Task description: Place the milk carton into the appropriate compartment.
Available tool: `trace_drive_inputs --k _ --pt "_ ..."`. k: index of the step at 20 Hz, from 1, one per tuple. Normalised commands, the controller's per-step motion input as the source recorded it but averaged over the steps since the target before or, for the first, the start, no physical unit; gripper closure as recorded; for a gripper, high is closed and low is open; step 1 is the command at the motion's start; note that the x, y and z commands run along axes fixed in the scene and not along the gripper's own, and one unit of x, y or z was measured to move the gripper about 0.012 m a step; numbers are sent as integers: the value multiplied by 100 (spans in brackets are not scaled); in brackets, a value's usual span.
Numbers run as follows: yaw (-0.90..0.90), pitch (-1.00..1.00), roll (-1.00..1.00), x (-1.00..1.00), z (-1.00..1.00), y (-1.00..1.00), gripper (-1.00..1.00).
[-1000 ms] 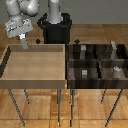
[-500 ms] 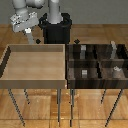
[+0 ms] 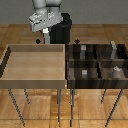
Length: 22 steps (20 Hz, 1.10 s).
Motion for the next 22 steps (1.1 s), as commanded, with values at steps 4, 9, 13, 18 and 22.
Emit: trace_drive_inputs --k 4,9,13,18,22 --pt "0 0 0 0 0 100 100" --pt "0 0 0 0 0 100 100" --pt "0 0 0 0 0 100 100" --pt "0 0 0 0 0 100 100" --pt "0 0 0 0 -75 0 100"
